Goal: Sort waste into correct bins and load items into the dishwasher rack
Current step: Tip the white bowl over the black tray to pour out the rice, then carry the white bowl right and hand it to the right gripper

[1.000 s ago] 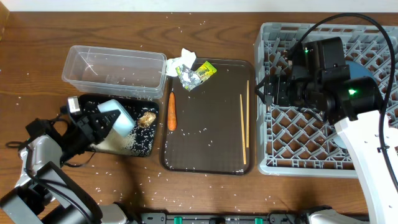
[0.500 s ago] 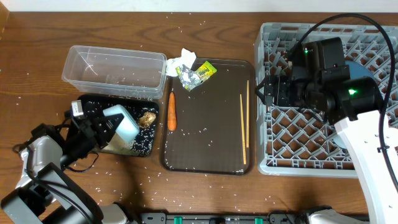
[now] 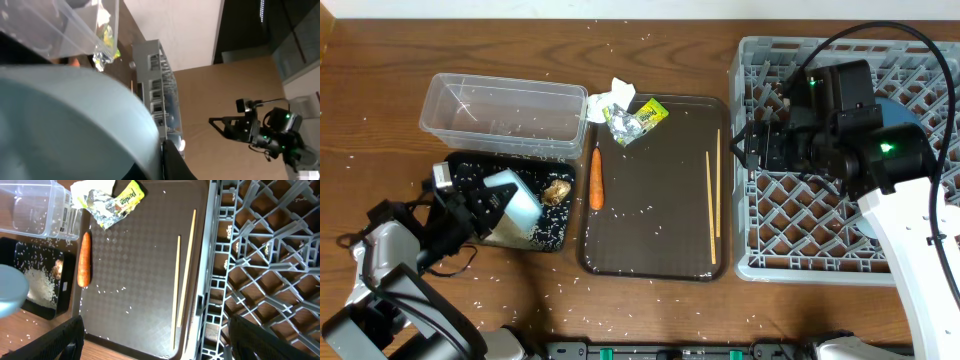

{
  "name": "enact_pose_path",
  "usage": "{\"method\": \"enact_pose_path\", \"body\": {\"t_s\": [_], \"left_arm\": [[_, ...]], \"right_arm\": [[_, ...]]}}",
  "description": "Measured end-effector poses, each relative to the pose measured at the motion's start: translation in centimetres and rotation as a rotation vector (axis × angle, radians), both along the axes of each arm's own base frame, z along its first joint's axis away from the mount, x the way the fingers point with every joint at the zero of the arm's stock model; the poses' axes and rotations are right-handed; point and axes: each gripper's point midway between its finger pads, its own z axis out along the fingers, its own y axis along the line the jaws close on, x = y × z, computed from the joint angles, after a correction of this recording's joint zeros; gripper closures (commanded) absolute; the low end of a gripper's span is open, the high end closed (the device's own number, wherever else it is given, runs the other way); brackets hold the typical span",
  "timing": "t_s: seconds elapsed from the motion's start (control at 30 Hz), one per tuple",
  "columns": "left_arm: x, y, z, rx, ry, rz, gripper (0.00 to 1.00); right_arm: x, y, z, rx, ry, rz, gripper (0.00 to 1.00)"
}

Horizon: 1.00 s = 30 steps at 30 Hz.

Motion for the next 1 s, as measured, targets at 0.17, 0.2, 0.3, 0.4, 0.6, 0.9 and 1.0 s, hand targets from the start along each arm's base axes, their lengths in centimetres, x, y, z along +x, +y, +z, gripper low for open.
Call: {"method": "enact_pose_path", "body": {"t_s": [0.17, 0.2, 0.3, 0.4, 0.6, 0.9, 1.0], "left_arm": [[0.3, 0.3, 0.0, 0.025, -0.034, 0.002, 0.94], [0.4, 0.3, 0.0, 0.026, -0.038, 0.003, 0.94], [0.3, 0.2, 0.0, 0.017, -0.023, 0.0, 0.94], [0.7, 0.3, -0.2, 0.052, -0.053, -0.007, 0.94], [1.0, 0.4, -0.1, 0.053, -0.059, -0.011, 0.94], [1.3, -0.1, 0.3, -0.016, 0.012, -0.025, 0.94], [1.4, 0.0, 1.6, 0.036, -0.035, -0.025, 0.94]], "right_arm": [[0.0, 0.0, 0.0, -0.001, 0.001, 0.0, 0.15], [0.0, 0.0, 0.0, -0.001, 0.001, -0.001, 0.15], [0.0, 0.0, 0.0, -0.002, 0.0, -0.001, 0.15], [0.0, 0.0, 0.0, -0.002, -0.002, -0.001, 0.16], [0.0, 0.0, 0.0, -0.002, -0.002, -0.001, 0.16], [0.0, 0.0, 0.0, -0.002, 0.0, -0.001, 0.16], [-0.1, -0.1, 0.0, -0.003, 0.002, -0.001, 0.16]]}}
